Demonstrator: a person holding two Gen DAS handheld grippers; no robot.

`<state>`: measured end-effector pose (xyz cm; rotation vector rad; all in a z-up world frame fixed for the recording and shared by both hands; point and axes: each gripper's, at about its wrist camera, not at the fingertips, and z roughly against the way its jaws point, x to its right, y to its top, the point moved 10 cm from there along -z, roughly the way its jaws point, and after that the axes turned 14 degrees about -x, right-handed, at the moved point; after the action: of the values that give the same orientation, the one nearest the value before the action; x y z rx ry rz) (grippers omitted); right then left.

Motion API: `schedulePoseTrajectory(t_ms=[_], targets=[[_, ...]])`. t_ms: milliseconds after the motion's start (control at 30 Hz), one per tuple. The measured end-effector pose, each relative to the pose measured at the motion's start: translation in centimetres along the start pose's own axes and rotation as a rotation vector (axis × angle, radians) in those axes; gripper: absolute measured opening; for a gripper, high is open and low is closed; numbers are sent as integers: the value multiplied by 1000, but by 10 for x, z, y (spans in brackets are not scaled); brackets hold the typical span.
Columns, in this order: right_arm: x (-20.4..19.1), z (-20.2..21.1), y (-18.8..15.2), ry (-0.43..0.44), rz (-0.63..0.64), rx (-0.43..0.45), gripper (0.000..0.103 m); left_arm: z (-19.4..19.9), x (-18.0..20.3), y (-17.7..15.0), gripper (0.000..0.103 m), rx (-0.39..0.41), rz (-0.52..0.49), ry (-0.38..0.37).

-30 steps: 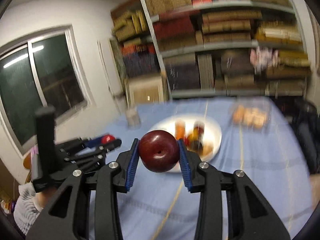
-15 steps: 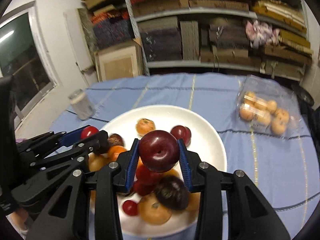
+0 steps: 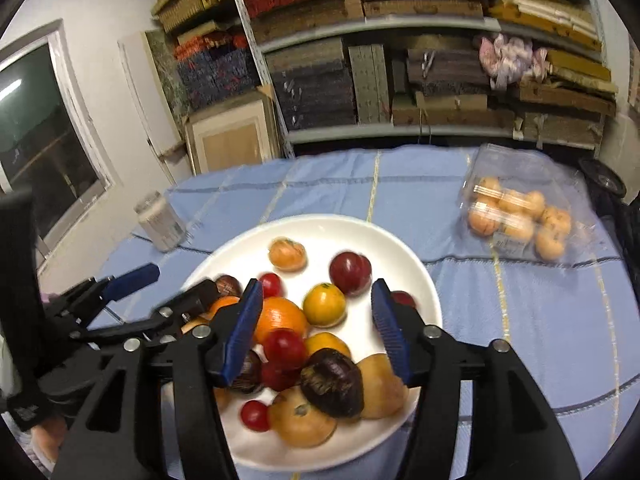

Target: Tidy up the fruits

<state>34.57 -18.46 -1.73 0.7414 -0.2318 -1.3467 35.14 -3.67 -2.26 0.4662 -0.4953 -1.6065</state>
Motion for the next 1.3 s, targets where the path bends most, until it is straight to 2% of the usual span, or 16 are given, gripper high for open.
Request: schedulePoseTrajectory(t_ms=[33,67,100,167,267,533,700,767,933,1067,1300], targets=[[-4,12,0,0,8,23,61,6,1,-2,85,7,-4,5],[-11,30,-2,-3,19,60,71,18,2,-5,91,21,-7,10],[-16,44,-6,-10,25,89,82,26,2,-9,94,33,-7,13],[-22,69,-17,-29,34,141,94,48,4,-22,99,64,0,24],[-28,96,-45,-78,45,191,98,73,3,-47,99,87,17,54],[-14,121,-134,-155,-33,229,98,114,-3,-119,99,118,77,18],[-13,104,-167,-151,-13,123,99,125,-4,-144,99,126,82,2],[-13,100,-170,-146,-15,109,99,125,-3,-148,99,119,70,-12],[-11,95,-173,-141,-35,98,99,123,0,-150,99,108,55,6],[-6,89,-172,-127,-65,68,99,122,1,-152,99,104,58,-35],[-5,87,-172,-123,-70,59,99,124,12,-153,99,127,7,18]])
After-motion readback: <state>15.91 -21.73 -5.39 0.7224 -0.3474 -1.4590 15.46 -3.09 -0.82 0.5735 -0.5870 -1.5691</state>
